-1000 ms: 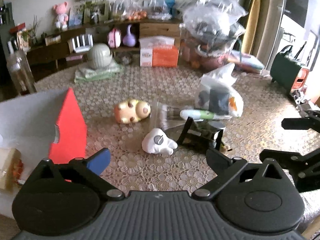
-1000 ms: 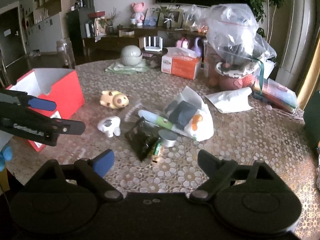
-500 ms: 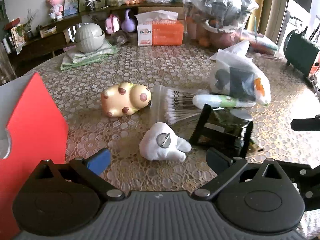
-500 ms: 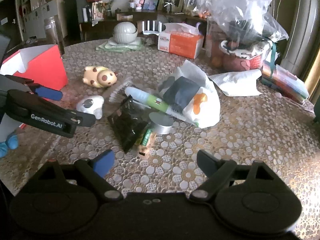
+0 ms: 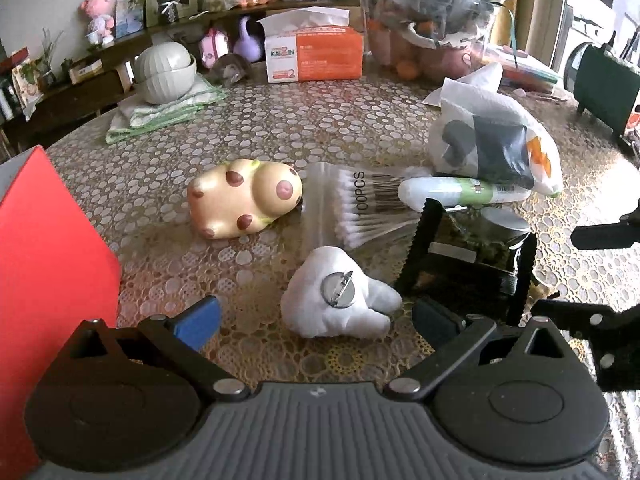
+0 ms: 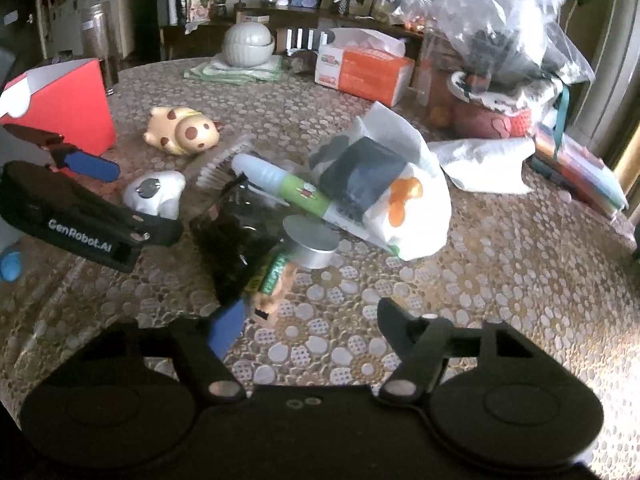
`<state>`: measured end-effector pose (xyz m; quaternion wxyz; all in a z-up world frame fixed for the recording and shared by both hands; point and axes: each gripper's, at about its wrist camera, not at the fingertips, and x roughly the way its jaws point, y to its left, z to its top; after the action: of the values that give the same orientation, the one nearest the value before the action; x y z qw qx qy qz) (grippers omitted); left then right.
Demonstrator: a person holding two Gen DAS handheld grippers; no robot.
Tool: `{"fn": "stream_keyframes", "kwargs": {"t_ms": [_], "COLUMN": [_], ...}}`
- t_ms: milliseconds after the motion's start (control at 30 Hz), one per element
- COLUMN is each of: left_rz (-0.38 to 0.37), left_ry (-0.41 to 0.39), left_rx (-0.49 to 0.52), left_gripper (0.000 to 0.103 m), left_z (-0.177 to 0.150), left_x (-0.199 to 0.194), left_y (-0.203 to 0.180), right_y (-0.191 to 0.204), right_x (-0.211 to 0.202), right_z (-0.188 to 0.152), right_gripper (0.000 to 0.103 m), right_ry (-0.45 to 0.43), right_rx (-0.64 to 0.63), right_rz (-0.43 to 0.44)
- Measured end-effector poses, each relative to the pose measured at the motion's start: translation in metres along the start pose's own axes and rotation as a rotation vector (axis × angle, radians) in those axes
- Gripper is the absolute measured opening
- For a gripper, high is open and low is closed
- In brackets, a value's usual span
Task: Organize objects
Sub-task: 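Grasp the white plush toy with the left tool while the right tool grasps the small snack packet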
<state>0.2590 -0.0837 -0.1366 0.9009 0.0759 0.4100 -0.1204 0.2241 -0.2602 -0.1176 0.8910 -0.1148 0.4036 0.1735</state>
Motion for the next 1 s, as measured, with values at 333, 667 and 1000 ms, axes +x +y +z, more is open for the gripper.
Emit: {"fn": "stream_keyframes", "kwargs": {"t_ms": [333,667,1000], "left_rz": [0.013,-0.032,-0.049], "left_ry": [-0.013,-0.042,-0.046], "left_rx": [0.020,0.053,0.024], "left_gripper": [0.102,0.060,0.057], "left_z": [0.002,0.001,-0.004], "left_x": [0.005,-0.003,-0.018], "left_y": [0.000,-0.004,-0.001], "right_y": [0.014,0.016,0.014], "right_x": [0.012,0.014,-0.001], "right_z": [0.007,0.008,-0.003], "right_gripper": [0.057,0.031,0.021], "right_ry": [-0.009,-0.010,-0.002], "right_rx": [-0.006,0.056,0.077], "right_rz": [0.001,0.031,0.037]}}
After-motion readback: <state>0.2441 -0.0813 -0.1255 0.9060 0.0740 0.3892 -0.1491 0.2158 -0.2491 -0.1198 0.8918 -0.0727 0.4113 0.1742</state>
